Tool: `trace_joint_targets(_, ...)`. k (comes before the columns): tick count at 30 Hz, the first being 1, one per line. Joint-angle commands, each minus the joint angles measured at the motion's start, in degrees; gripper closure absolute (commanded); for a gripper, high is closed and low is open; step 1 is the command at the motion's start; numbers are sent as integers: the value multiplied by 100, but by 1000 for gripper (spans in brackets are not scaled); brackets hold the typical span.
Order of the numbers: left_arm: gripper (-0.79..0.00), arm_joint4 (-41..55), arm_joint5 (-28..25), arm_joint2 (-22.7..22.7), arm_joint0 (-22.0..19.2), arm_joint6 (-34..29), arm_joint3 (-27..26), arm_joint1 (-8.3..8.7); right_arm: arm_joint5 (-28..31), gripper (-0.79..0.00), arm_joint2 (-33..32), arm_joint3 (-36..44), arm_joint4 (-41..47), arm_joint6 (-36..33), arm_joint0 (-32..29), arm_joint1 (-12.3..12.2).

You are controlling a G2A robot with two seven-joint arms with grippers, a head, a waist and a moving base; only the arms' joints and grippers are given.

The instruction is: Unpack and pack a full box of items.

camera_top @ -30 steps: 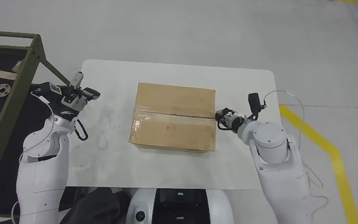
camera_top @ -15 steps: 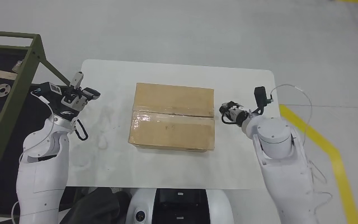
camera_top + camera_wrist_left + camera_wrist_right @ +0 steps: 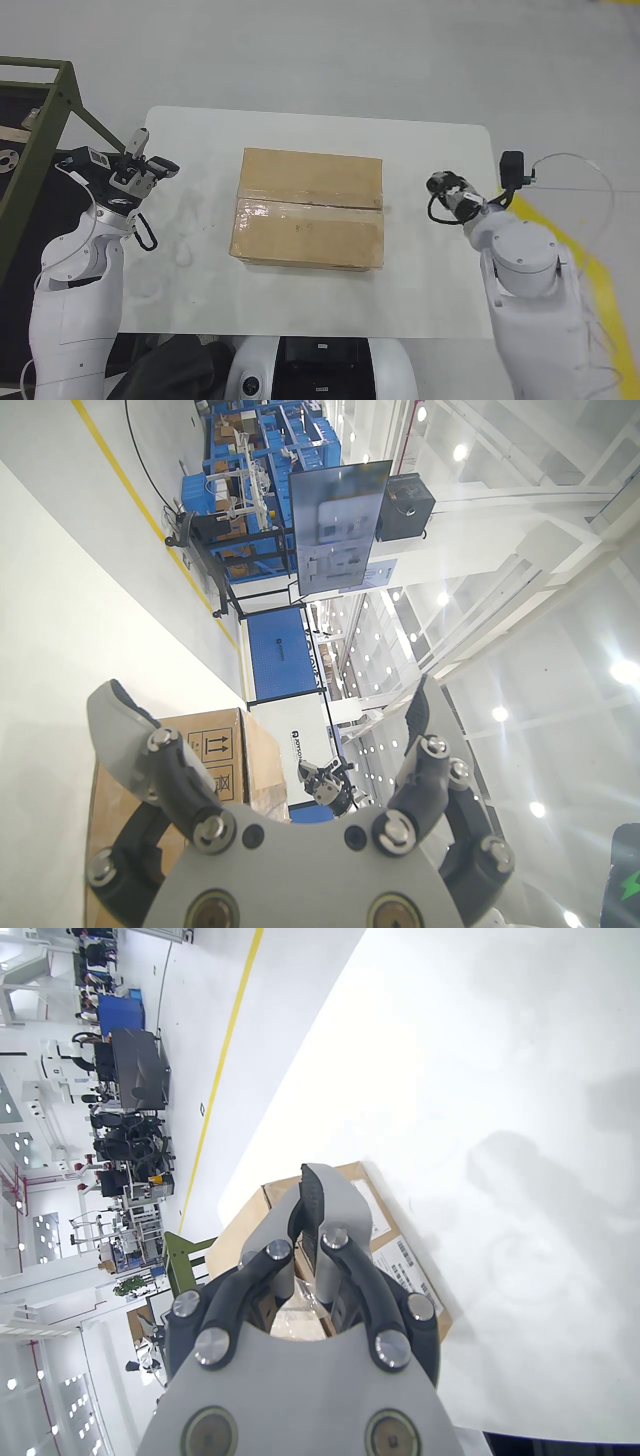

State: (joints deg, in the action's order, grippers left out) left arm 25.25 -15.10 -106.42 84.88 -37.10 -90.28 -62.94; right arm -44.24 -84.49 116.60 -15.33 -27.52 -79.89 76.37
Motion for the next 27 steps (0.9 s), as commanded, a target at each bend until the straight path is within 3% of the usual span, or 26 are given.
trace_joint_targets(1,-785,0,0,0,0,0,0,0,56,0,-80,95,-10,45,-71,-13)
trace_joint_targets(8,-785,0,0,0,0,0,0,0,209,-15,-305,276,-50,157,-123,-55)
trace_joint_targets(9,-785,0,0,0,0,0,0,0,225,-99,-317,280,-56,168,-116,-59)
trace_joint_targets(11,-785,0,0,0,0,0,0,0,254,-348,-328,287,-53,198,-104,-65)
trace_joint_targets(12,-785,0,0,0,0,0,0,0,254,-779,-328,287,-53,198,-104,-65)
trace_joint_targets(13,-785,0,0,0,0,0,0,0,254,-785,-328,287,-53,198,-104,-65)
trace_joint_targets(14,-785,0,0,0,0,0,0,0,255,-103,-329,288,-55,199,-103,-65)
trace_joint_targets(20,-784,0,0,0,0,0,0,0,254,-488,-328,287,-52,198,-104,-65)
trace_joint_targets(25,-785,0,0,0,0,0,0,0,254,-703,-328,287,-52,198,-104,-65)
trace_joint_targets(27,-784,0,0,0,0,0,0,0,254,-746,-328,287,-52,198,-104,-65)
